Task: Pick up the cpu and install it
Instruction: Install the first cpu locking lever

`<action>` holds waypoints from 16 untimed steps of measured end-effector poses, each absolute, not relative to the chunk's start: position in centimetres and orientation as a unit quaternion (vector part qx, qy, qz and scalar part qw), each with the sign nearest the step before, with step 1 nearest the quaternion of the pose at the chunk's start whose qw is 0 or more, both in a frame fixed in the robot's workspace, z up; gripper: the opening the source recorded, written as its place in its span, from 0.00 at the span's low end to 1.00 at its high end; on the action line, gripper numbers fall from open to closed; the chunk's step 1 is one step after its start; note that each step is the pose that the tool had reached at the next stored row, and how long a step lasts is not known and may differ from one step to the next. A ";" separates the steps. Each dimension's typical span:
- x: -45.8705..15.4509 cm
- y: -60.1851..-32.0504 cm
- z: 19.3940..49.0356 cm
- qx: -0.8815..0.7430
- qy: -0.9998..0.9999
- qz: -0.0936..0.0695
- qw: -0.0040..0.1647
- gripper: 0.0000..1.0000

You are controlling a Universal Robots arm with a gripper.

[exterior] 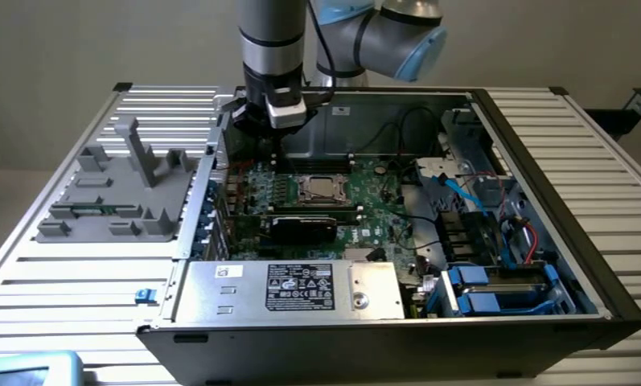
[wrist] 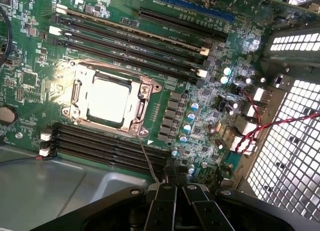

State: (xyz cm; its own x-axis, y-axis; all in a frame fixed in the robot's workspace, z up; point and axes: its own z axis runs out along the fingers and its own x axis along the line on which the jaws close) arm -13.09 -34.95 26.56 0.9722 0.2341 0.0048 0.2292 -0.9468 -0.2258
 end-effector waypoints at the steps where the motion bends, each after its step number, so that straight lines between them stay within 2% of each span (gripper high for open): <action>1: -13.1 -35.0 26.5 -0.987 -0.113 0.011 0.113 0.11; 16: -13.2 -34.9 26.1 -0.989 -0.086 0.014 0.118 0.11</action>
